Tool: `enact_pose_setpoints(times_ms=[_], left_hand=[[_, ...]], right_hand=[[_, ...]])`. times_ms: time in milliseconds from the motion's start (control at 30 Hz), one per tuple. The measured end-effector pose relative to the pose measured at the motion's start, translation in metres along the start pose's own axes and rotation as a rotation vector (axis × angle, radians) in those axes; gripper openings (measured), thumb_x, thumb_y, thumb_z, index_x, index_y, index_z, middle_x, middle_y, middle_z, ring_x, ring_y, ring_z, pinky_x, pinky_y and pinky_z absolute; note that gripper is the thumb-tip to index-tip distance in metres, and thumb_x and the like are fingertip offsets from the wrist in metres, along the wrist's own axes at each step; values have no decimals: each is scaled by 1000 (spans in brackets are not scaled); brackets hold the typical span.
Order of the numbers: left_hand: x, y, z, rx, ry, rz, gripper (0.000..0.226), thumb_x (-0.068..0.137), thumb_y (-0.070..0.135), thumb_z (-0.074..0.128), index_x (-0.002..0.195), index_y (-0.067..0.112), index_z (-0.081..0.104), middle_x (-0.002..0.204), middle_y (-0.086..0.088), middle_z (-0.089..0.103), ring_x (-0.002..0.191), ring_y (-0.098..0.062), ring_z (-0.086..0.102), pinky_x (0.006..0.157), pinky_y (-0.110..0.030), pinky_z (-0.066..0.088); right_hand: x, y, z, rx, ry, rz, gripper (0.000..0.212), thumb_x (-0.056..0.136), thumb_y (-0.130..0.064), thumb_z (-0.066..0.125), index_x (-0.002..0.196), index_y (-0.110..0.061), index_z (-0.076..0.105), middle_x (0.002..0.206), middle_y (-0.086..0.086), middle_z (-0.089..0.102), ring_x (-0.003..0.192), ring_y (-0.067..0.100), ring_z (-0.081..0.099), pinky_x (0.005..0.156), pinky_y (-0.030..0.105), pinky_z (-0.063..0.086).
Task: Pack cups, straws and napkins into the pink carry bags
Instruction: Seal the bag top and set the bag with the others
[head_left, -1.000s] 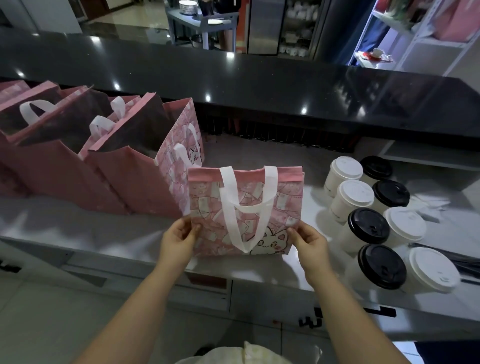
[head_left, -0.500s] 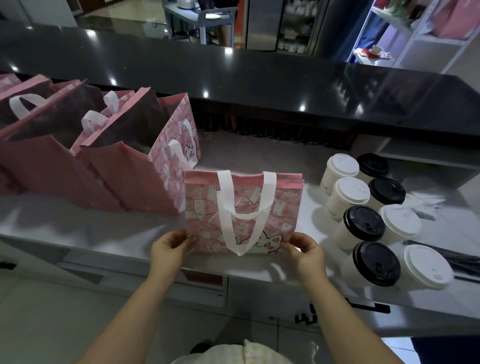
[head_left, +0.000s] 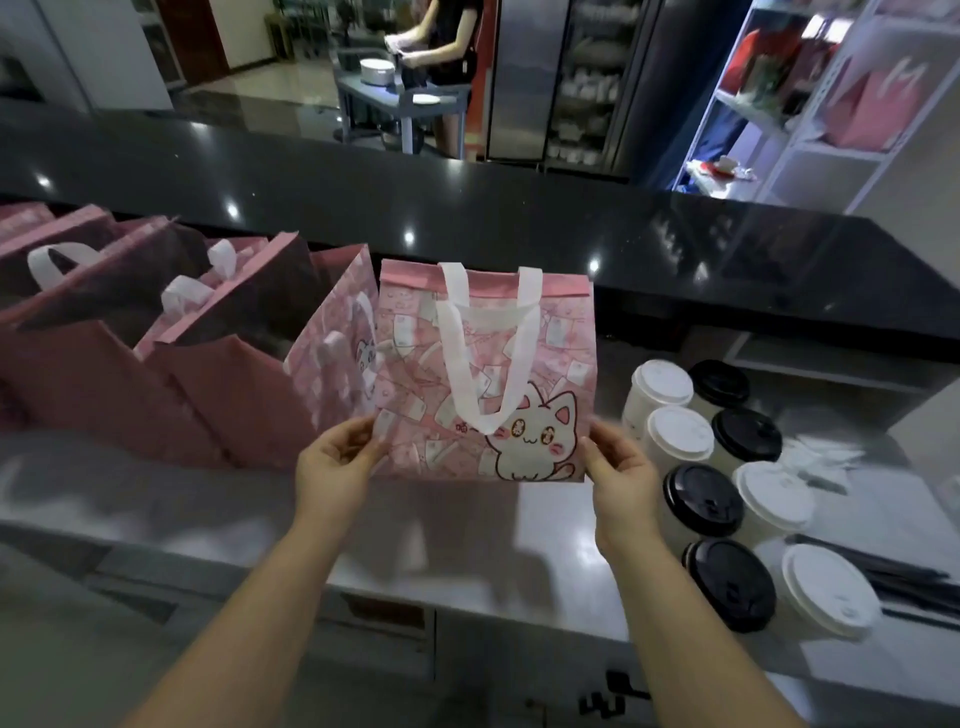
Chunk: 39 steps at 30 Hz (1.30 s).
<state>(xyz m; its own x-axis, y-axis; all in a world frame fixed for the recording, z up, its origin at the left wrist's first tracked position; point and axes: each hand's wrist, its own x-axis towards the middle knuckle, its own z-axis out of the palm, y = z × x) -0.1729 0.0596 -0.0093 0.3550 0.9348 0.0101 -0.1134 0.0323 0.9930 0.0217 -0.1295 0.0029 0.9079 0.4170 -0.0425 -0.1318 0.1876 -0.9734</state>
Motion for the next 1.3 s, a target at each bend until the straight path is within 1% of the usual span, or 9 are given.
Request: enact_pose_setpoints(times_ms=[167, 333, 533, 800, 900, 1033, 1133, 1200, 1300], left_hand=[[35, 84, 36, -134, -31, 139, 22, 85, 5, 70, 96, 23, 73, 92, 1, 76, 87, -13, 72, 77, -26, 58], [69, 164, 47, -192, -22, 219, 13, 81, 18, 74, 94, 20, 73, 92, 1, 76, 87, -15, 73, 66, -22, 57], [99, 226, 14, -196, 141, 302, 12, 83, 14, 73, 88, 25, 72, 90, 3, 76, 89, -17, 72, 73, -34, 59], [105, 300, -108, -106, 407, 467, 10, 81, 26, 75, 89, 23, 72, 86, 6, 76, 78, -10, 73, 62, -24, 58], [91, 324, -165, -62, 524, 525, 4, 83, 22, 74, 86, 22, 72, 82, 5, 76, 73, -10, 72, 57, -21, 55], [64, 336, -245, 32, 699, 547, 16, 86, 13, 71, 93, 27, 71, 83, 9, 76, 74, -7, 72, 60, -22, 56], [44, 333, -303, -37, 784, 511, 21, 90, 4, 64, 103, 20, 69, 96, -2, 74, 88, -19, 70, 80, -35, 56], [30, 333, -343, -64, 825, 517, 21, 90, 4, 65, 108, 15, 67, 100, -5, 72, 88, -20, 70, 79, -35, 55], [11, 339, -405, -78, 886, 528, 18, 87, 9, 70, 101, 21, 69, 100, -4, 73, 85, -20, 72, 70, -32, 57]], right_hand=[[37, -77, 21, 65, -123, -174, 32, 90, 4, 60, 112, -17, 68, 106, 5, 73, 100, 21, 68, 83, 32, 57], [67, -138, 60, 99, -238, -285, 33, 88, 0, 65, 107, -26, 72, 105, 5, 73, 100, 23, 69, 83, 35, 58], [82, -178, 141, 170, -332, -302, 32, 83, -3, 71, 113, -17, 70, 103, 2, 74, 98, 20, 70, 82, 37, 59], [59, -208, 292, 300, -661, -177, 23, 84, -3, 68, 104, -13, 70, 102, 4, 74, 96, 20, 71, 73, 29, 59], [32, -214, 352, 315, -790, -124, 19, 84, -4, 67, 100, -14, 71, 101, 4, 74, 94, 20, 71, 71, 27, 58], [-22, -203, 421, 346, -939, -42, 22, 83, -2, 69, 104, -10, 70, 102, 6, 74, 92, 19, 72, 66, 25, 57], [-68, -191, 464, 329, -1074, -50, 27, 81, 3, 69, 105, -9, 70, 98, 5, 75, 92, 21, 72, 68, 30, 59], [-100, -182, 492, 300, -1144, -64, 31, 79, 6, 69, 104, -11, 70, 97, 6, 75, 92, 23, 72, 73, 37, 59], [-149, -166, 540, 321, -1202, -41, 33, 77, 10, 68, 102, -12, 71, 97, 8, 75, 92, 27, 72, 74, 42, 60]])
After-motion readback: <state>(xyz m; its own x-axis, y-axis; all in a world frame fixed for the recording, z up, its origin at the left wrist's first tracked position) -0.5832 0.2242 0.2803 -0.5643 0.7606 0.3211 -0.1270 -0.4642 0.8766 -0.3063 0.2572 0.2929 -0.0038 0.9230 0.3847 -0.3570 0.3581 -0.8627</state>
